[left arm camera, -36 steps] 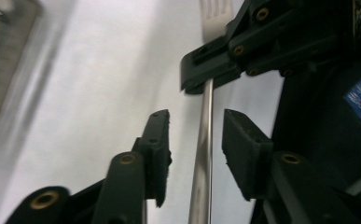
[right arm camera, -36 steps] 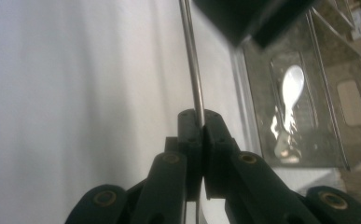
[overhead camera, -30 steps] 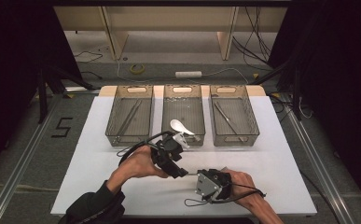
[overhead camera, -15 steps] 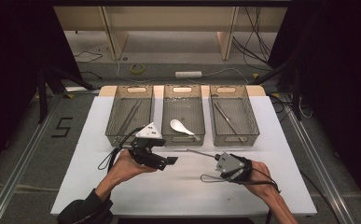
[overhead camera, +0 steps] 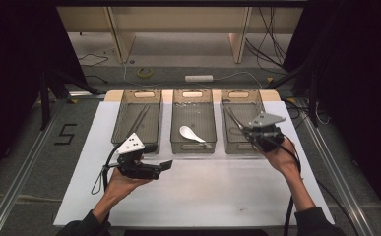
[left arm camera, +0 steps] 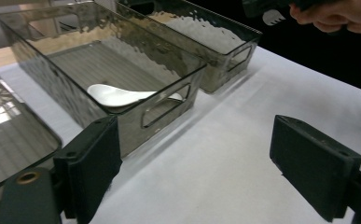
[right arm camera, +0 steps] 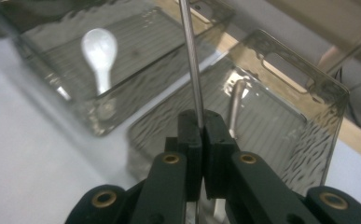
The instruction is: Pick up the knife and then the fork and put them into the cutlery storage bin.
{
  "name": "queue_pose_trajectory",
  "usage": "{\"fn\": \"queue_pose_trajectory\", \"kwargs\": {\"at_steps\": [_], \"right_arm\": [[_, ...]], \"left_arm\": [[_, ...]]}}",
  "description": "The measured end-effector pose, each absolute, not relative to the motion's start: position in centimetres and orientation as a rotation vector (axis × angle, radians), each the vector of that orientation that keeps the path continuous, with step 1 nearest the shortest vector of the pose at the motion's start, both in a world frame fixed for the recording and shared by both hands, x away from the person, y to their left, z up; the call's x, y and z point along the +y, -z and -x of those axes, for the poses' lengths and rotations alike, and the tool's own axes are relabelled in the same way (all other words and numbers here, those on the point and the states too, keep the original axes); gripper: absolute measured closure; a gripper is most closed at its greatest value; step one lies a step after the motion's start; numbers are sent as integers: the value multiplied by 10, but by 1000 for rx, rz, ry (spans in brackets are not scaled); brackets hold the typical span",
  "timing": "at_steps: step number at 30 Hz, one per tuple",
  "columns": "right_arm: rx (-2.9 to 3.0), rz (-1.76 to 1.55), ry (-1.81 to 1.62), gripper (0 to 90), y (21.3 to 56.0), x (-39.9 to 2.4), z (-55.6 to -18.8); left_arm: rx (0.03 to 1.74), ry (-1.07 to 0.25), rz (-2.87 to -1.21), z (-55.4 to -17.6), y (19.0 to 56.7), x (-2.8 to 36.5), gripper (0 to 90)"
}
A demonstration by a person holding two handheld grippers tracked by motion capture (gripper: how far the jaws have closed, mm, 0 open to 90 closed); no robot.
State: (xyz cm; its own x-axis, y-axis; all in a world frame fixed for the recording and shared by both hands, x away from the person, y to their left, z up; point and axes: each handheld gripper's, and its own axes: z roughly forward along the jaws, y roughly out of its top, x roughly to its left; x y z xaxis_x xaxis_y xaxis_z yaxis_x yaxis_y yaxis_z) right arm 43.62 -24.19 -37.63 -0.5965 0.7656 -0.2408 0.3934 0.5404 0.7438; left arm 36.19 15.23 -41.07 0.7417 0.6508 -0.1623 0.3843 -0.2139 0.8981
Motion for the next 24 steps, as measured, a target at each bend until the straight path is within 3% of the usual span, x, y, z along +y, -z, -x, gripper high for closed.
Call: {"fn": "queue_pose_trajectory", "kwargs": {"at_steps": [12,24], "right_arm": [[2201,-1193,-844,880,390,-242,-509],[2195,-1337,-794,878,413,-249,-529]], "left_arm": [[816,-354,-1800,-355,410,162,161],[800,-372,-1802,-348,409,164,161]]}}
